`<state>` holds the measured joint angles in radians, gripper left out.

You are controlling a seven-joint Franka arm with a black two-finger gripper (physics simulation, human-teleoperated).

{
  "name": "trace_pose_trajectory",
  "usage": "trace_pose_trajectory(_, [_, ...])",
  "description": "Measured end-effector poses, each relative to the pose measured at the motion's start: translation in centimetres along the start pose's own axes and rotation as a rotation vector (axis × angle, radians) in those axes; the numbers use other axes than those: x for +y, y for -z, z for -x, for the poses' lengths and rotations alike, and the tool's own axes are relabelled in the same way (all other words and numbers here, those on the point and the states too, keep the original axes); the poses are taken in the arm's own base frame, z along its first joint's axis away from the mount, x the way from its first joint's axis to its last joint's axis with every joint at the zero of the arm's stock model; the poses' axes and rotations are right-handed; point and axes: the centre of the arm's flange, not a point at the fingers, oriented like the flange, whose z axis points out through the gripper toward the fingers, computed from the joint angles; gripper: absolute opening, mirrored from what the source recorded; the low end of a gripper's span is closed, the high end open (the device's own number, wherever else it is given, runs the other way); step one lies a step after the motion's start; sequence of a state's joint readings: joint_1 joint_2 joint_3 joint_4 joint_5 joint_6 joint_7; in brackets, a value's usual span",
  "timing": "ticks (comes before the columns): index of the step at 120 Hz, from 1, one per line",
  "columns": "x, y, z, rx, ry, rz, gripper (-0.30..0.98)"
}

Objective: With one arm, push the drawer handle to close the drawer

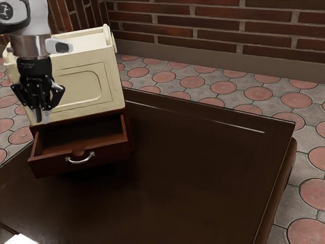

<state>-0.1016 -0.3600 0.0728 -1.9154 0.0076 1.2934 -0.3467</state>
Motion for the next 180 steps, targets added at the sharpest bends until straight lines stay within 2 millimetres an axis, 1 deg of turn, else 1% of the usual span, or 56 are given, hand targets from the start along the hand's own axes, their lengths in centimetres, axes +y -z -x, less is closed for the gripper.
trace_pose_trajectory(4, [0.8, -0.6, 0.2, 0.001, 0.001, -0.001, -0.02])
trace_pose_trajectory(11, [1.5, -2.8, 1.4, 0.002, 0.011, -0.001, -0.04])
trace_pose_trajectory(24, [3.1, -6.0, 3.3, 0.025, 0.043, 0.010, -0.07])
trace_pose_trajectory(32, [4.8, -6.9, 4.3, 0.053, 0.054, 0.019, -0.08])
trace_pose_trajectory(43, [6.7, -8.3, 4.9, 0.060, 0.086, 0.041, -0.09])
trace_pose_trajectory(53, [7.4, -10.3, 4.8, 0.045, 0.132, 0.060, -0.09])
trace_pose_trajectory(59, [7.5, -11.5, 4.4, 0.041, 0.166, 0.069, -0.09])
trace_pose_trajectory(74, [6.9, -12.9, 2.3, 0.077, 0.253, 0.068, -0.10])
trace_pose_trajectory(91, [6.0, -13.9, -0.1, 0.110, 0.334, 0.049, -0.10])
trace_pose_trajectory(110, [4.9, -14.7, -2.0, 0.123, 0.413, 0.043, -0.10])
trace_pose_trajectory(133, [4.2, -16.6, -4.2, 0.144, 0.468, 0.016, -0.10])
trace_pose_trajectory(149, [3.8, -16.9, -5.3, 0.185, 0.488, 0.007, -0.10])
trace_pose_trajectory(166, [2.5, -17.3, -6.6, 0.201, 0.531, 0.006, -0.10])
trace_pose_trajectory(180, [2.4, -18.1, -7.7, 0.207, 0.545, 0.002, -0.10])
